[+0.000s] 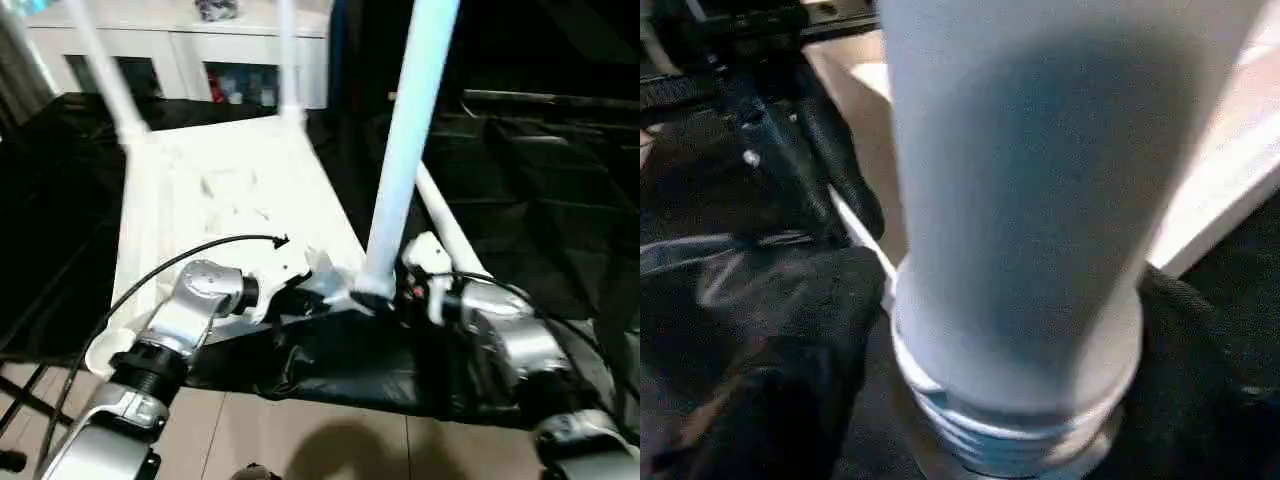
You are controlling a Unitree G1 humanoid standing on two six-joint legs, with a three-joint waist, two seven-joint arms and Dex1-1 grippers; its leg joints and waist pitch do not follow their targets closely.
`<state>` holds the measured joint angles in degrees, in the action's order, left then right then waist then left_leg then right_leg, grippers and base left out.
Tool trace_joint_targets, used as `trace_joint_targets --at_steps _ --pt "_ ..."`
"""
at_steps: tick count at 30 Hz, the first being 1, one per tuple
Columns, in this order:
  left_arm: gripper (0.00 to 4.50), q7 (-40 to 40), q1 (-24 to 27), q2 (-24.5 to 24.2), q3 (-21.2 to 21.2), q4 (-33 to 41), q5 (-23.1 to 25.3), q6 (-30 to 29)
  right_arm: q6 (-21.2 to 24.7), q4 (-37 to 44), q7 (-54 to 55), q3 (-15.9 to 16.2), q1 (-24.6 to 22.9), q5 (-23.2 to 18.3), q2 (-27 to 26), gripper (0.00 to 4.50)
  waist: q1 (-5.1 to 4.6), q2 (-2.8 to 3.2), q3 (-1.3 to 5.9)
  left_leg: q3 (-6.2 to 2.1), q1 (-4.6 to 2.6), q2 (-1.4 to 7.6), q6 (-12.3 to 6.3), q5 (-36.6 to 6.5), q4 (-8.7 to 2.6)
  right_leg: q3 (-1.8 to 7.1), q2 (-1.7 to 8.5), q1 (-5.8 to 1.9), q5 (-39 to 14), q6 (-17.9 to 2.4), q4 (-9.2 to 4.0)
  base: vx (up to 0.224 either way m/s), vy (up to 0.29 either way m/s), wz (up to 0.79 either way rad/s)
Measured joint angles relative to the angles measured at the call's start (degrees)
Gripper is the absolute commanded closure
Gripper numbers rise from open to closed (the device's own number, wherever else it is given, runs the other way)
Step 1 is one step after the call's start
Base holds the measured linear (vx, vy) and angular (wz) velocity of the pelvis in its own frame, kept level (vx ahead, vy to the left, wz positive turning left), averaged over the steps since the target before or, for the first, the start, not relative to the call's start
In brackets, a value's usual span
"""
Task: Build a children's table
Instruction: Rotate leg to tighten
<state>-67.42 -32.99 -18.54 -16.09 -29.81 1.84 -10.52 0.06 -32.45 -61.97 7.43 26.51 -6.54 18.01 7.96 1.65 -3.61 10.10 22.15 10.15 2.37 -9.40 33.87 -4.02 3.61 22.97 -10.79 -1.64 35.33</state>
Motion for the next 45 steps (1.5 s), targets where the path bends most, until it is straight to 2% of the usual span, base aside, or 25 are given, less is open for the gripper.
trace_joint_targets --at_steps 7,14,16,18,20,22,25,27,28,31,33,35,37,40,41,45 --pt "4.50 -4.3 -0.2 -1.5 -0.5 -0.5 -0.6 0.8 2.4 3.5 -4.6 1.0 -1.1 -0.2 1.5 1.70 0.52 0.00 0.00 0.00 0.00 0.00 0.00 0.0 -0.01 -0.01 0.00 0.00 0.0 0.0 -0.01 0.000 0.000 0.00" --pt "4.50 -4.6 -0.2 -1.4 -0.5 -0.6 -0.8 0.8 3.9 4.8 -4.5 1.3 -1.6 -0.2 1.7 1.78 0.59 -0.01 0.01 0.00 -0.01 0.00 0.00 0.0 0.00 -0.01 0.01 -0.02 0.0 0.0 -0.01 0.000 0.000 0.00" --pt "4.50 -1.2 -0.2 -0.1 0.4 -1.3 -0.3 0.6 5.4 4.5 -0.2 -0.1 -1.6 0.3 0.1 1.78 0.44 -0.04 0.03 0.00 -0.10 0.00 0.01 0.0 0.03 0.00 0.01 -0.10 0.0 0.0 0.02 0.000 0.000 0.00" --pt "4.50 3.3 -0.3 1.1 1.3 -1.8 0.5 0.1 5.4 2.0 6.9 -1.6 -0.6 1.2 -2.9 1.78 -0.14 -0.07 0.04 0.00 -0.23 0.00 0.02 0.0 0.03 0.03 0.01 -0.18 0.1 0.0 -0.01 0.000 0.000 0.00" --pt "4.50 10.0 -1.0 3.3 2.6 -2.6 2.3 -1.4 5.4 -2.8 17.7 -4.0 2.5 2.7 -8.0 1.78 -1.69 -0.10 0.06 0.00 -0.33 0.00 0.06 0.0 0.09 0.02 0.01 -0.10 0.1 0.2 -0.02 0.000 0.000 0.00" --pt "4.50 14.2 -1.1 5.4 2.8 -2.6 2.8 -2.7 5.2 -5.6 24.9 -4.7 4.2 3.3 -10.0 1.80 -2.64 -0.10 0.07 -0.10 -0.38 0.00 0.08 0.1 0.05 -0.08 0.03 -0.11 0.1 0.2 -0.29 0.000 0.000 0.00" --pt "4.50 19.2 -1.2 7.0 3.0 -2.5 4.1 -4.0 3.2 -10.6 34.2 -5.4 7.1 4.1 -13.6 1.80 -3.39 -0.07 0.08 -0.08 -0.62 -0.06 0.09 0.1 -0.03 0.00 0.02 -0.15 0.1 0.2 -0.25 0.000 0.000 0.00" --pt "4.50 21.0 -1.3 7.8 3.2 -2.5 4.7 -4.3 2.0 -12.6 37.9 -5.7 8.2 4.5 -14.9 1.80 -3.54 -0.09 0.08 -0.09 -0.65 -0.07 0.10 0.0 -0.07 0.00 0.02 -0.12 0.2 0.3 -0.29 0.000 0.000 0.00" --pt "4.50 21.3 -1.3 7.9 3.2 -2.5 4.7 -4.3 1.2 -13.1 38.3 -5.8 8.3 4.7 -15.0 1.45 -3.55 -0.08 0.08 -0.08 -0.66 -0.10 0.09 0.0 -0.10 0.04 0.03 -0.12 0.2 0.3 -0.29 0.000 0.000 0.00" --pt "4.50 21.5 -1.4 8.0 3.3 -2.5 4.7 -4.3 -0.9 -15.0 37.8 -6.8 9.0 4.9 -15.4 1.45 -3.48 -0.08 0.08 -0.07 -0.67 -0.14 0.10 0.0 -0.23 0.06 0.02 -0.08 0.4 0.2 -0.29 0.000 0.000 0.00" --pt "4.50 21.5 -1.4 8.0 3.3 -2.5 4.7 -4.3 -0.9 -15.2 37.3 -7.2 9.1 4.6 -15.5 1.04 -3.41 -0.08 0.08 -0.07 -0.71 -0.13 0.10 0.0 -0.31 0.06 0.02 -0.08 0.5 0.1 -0.29 0.000 0.000 0.00" --pt "4.50 21.0 -1.4 7.8 3.3 -2.4 4.7 -4.3 -0.9 -15.2 35.0 -7.5 9.0 3.8 -15.1 1.02 -3.41 -0.08 0.07 -0.07 -0.70 -0.13 0.10 0.0 -0.31 0.06 0.02 -0.07 0.5 0.0 -0.30 0.000 0.000 0.00" --pt "4.50 19.6 -1.3 7.4 3.3 -2.1 4.6 -4.3 -0.9 -15.2 32.4 -7.4 9.0 3.4 -14.3 0.73 -3.27 -0.07 0.07 -0.06 -0.68 -0.13 0.09 0.0 -0.33 0.05 0.02 -0.06 0.5 0.0 -0.32 0.000 0.000 0.00" --pt "4.50 15.9 -0.7 6.3 2.6 -0.7 4.0 -3.9 -0.9 -13.3 27.0 -5.9 7.8 2.9 -12.1 0.58 -2.83 -0.06 0.07 -0.06 -0.59 -0.13 0.08 0.0 -0.41 0.04 0.02 0.00 0.5 0.0 -0.38 0.000 0.000 0.00" --pt "4.50 14.4 -0.3 5.7 2.3 -0.1 3.7 -3.7 -1.0 -12.4 24.9 -5.1 7.1 2.8 -11.4 0.41 -2.65 -0.06 0.07 -0.06 -0.56 -0.13 0.07 0.0 -0.42 0.03 0.02 0.01 0.5 0.1 -0.39 0.000 0.000 0.00" --pt "4.50 9.0 0.1 3.7 1.2 0.5 2.2 -1.4 -1.5 -7.9 16.5 -2.2 4.3 2.8 -7.4 0.25 -1.45 0.03 0.03 -0.06 -0.27 -0.10 0.05 0.0 -0.34 -0.02 0.02 0.19 0.5 0.1 -0.37 0.000 0.000 0.00"
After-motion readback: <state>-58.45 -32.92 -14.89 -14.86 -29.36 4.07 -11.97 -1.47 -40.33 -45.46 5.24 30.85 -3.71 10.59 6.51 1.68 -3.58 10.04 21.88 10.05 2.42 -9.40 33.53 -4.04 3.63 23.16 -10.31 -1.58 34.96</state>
